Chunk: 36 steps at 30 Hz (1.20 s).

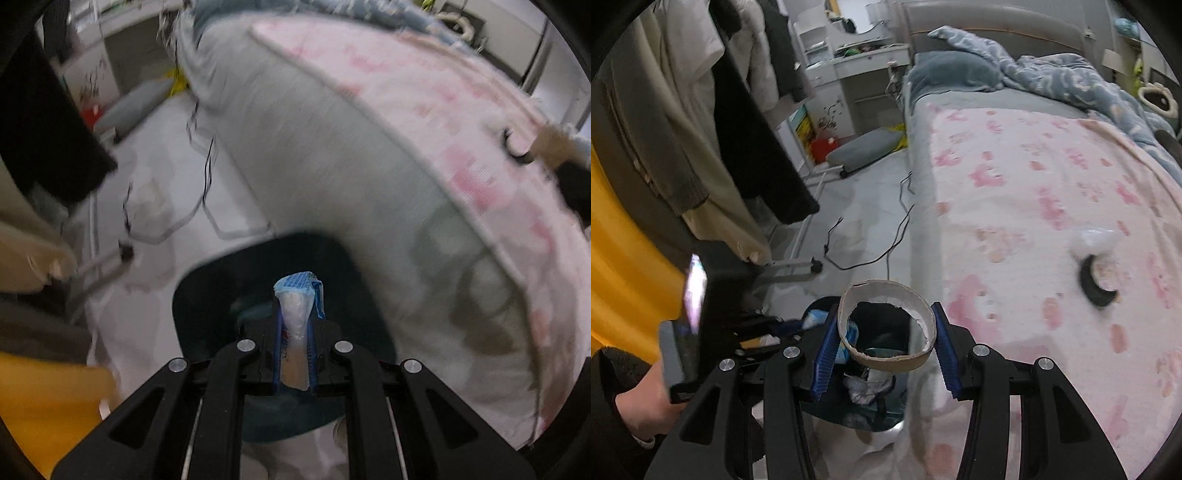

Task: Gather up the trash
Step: 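Carry the wipes pack and tape roll over the wastebasket with both grippers, then open the left gripper dropping the wipes pack while the right drops the tape roll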

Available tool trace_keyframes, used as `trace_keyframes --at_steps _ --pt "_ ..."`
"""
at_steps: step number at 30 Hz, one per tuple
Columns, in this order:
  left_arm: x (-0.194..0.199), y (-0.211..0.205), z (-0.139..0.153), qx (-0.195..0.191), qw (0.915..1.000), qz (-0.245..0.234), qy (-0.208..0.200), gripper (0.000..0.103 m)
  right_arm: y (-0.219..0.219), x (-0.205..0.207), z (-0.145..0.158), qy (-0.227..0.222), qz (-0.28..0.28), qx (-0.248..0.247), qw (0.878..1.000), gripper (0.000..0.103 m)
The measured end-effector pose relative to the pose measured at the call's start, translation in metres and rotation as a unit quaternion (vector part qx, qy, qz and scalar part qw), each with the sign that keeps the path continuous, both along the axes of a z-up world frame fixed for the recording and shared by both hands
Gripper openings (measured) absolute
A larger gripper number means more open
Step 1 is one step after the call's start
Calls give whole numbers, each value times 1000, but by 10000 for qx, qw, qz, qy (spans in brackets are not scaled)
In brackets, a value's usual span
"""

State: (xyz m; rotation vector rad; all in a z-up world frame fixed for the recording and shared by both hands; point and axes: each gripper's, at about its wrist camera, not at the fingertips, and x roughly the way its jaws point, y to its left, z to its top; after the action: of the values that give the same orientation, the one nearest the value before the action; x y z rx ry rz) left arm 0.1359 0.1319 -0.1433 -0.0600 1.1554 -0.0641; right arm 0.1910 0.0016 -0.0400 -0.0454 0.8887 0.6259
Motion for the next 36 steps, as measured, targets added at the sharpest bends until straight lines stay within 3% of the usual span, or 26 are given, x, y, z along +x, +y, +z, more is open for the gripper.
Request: trace_keyframes --at_steps 6,15,17,19,21,26,29,36 --pt "-7 19 -36 -121 9977 235 629 13 22 4 -9 98 137 -113 9998 49" --pt "-17 42 -52 -397 9926 394 1075 13 53 9 -26 306 328 -274 9986 49" --pt "-20 49 -54 -462 9912 466 1154 19 59 10 -32 357 365 -323 9982 49" --pt "-22 51 -55 -527 9906 491 1163 49 64 12 -39 426 398 -386 9976 49" --pt "-25 56 -53 -662 9901 488 1135 57 69 15 -48 509 412 -486 9967 49" --pt "-30 71 -45 -748 9913 523 945 65 81 22 -74 851 426 -561 9939 49" --pt "-32 77 -37 -570 9942 521 752 74 90 24 -90 1034 463 -657 9914 49" --pt "-38 96 -22 -517 9958 621 424 76 104 27 -127 1345 511 -973 9848 49"
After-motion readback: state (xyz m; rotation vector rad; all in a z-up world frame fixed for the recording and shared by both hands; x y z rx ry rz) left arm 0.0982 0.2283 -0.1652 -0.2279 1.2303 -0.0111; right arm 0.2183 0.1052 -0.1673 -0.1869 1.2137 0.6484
